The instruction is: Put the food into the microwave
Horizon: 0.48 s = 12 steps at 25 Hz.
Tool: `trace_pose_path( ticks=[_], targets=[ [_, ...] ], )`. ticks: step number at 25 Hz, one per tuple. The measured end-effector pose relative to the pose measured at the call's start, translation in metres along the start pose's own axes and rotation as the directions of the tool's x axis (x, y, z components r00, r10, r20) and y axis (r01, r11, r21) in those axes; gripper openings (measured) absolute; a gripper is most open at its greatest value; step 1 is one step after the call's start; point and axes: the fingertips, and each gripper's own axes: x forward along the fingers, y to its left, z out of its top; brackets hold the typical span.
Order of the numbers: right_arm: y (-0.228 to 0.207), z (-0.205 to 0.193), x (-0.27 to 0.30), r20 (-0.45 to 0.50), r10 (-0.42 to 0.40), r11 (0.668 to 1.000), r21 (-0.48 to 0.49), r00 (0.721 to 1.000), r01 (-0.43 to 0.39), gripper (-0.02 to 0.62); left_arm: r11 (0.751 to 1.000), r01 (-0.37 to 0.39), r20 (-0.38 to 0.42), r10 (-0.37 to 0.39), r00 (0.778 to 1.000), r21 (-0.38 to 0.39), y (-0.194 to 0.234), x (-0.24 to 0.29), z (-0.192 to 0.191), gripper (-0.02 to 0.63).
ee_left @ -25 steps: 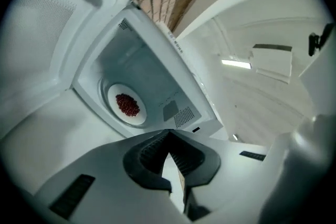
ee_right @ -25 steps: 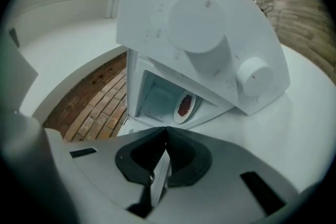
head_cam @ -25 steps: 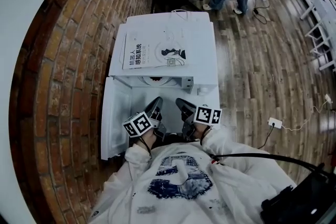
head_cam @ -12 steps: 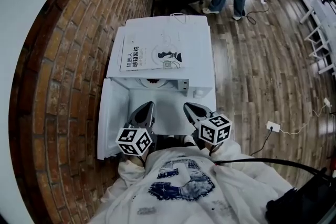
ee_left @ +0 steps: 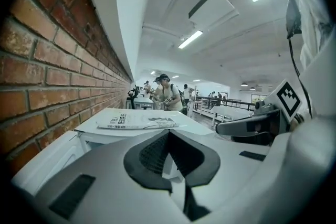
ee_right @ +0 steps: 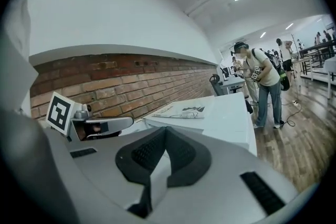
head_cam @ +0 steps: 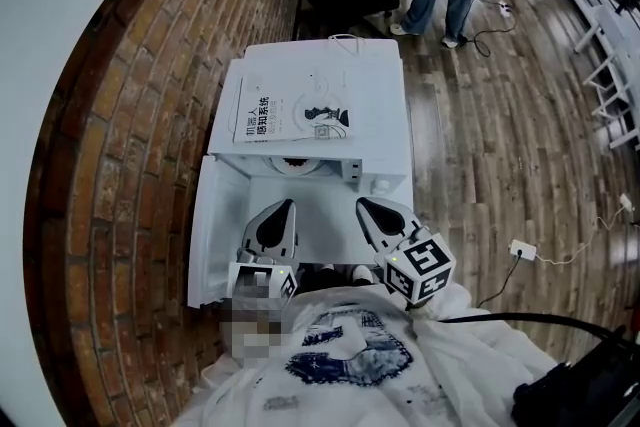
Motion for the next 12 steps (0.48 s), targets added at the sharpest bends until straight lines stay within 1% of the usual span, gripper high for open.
trace_pose_path(
  ticks=[4, 7, 12],
  targets=[
    [-0.0007, 0.0068, -0.0030, 0.024, -0.026, 0.999, -0.046, 0.999, 0.027, 0.014, 1.000, -0.012, 0.006, 0.011, 1.000, 0.027, -0.0013, 0.0004, 0.0029, 0.006],
    [-0.0023, 0.0074, -0.0030, 0.031, -0.033, 0.998, -0.049, 0.999, 0.034, 0.012, 0.999, -0.016, 0.006, 0.016, 1.000, 0.034, -0.0007, 0.0014, 0.0029, 0.006],
    [-0.0017, 0.0040, -0.0001, 0.019, -0.025, 0.998, -0.050, 1.000, 0.026, 0.012, 1.000, -0.012, -0.003, 0.012, 1.000, 0.022, -0.0002, 0.0034, -0.0011, 0.006]
  ],
)
